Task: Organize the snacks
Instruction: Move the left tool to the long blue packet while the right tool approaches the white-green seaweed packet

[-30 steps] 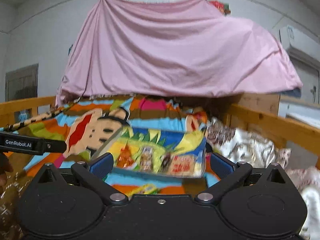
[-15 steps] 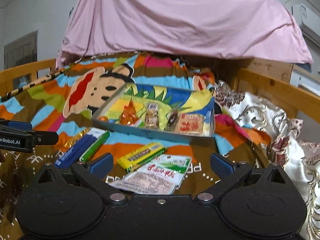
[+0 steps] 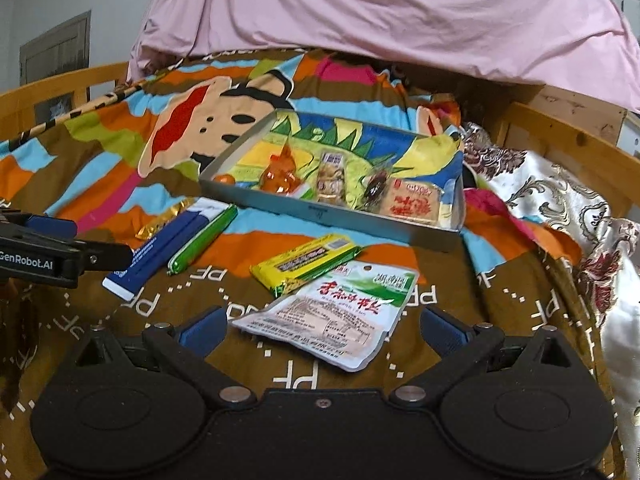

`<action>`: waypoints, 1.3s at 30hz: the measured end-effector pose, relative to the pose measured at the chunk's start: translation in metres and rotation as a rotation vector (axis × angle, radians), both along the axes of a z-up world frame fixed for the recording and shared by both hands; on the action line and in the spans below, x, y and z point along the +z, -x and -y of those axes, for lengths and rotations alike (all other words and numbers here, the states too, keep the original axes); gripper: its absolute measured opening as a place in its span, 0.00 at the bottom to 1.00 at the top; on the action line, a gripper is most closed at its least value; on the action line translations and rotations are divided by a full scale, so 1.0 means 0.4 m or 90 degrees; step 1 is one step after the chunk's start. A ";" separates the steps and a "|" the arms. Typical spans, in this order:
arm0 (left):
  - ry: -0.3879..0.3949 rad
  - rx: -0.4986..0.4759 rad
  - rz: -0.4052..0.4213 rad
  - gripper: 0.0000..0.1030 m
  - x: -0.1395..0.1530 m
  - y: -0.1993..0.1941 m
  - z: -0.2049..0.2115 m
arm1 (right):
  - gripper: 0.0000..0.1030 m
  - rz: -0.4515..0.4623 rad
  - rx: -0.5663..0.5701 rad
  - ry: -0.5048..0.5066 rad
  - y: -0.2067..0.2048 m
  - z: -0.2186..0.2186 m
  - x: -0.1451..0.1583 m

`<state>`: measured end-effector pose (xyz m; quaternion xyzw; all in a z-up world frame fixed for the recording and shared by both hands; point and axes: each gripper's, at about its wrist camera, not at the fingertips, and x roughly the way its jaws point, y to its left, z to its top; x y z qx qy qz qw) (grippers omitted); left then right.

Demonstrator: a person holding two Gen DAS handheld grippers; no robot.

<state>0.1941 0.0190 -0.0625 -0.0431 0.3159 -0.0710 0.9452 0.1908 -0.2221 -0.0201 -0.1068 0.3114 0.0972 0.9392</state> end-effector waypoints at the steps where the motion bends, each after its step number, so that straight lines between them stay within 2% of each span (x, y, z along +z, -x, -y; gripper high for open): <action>1: -0.001 0.000 -0.005 1.00 -0.004 -0.005 0.000 | 0.99 -0.004 -0.001 0.001 -0.002 -0.001 -0.003; 7: 0.001 -0.001 -0.042 0.99 -0.022 -0.053 0.002 | 0.99 -0.031 -0.022 -0.007 -0.026 0.005 -0.020; 12: 0.008 0.015 -0.043 1.00 -0.032 -0.083 -0.001 | 0.99 -0.055 -0.046 -0.025 -0.059 0.019 -0.037; 16: -0.027 0.017 -0.050 1.00 -0.043 -0.109 0.005 | 0.99 -0.071 -0.073 -0.052 -0.108 0.030 -0.050; 23: -0.038 -0.004 -0.064 0.99 -0.066 -0.137 -0.003 | 0.99 -0.137 -0.115 -0.118 -0.194 0.054 -0.095; 30: -0.067 -0.021 -0.048 0.99 -0.075 -0.150 0.018 | 1.00 -0.128 -0.106 -0.089 -0.203 0.019 -0.114; 34: -0.069 -0.024 -0.046 0.93 -0.082 -0.157 0.020 | 1.00 -0.119 -0.104 -0.064 -0.208 0.002 -0.123; 37: -0.050 -0.016 -0.045 0.88 -0.083 -0.160 0.010 | 1.00 -0.112 -0.109 -0.056 -0.212 -0.005 -0.130; 39: -0.039 -0.010 -0.042 0.80 -0.083 -0.160 0.004 | 1.00 -0.106 -0.109 -0.043 -0.212 -0.012 -0.135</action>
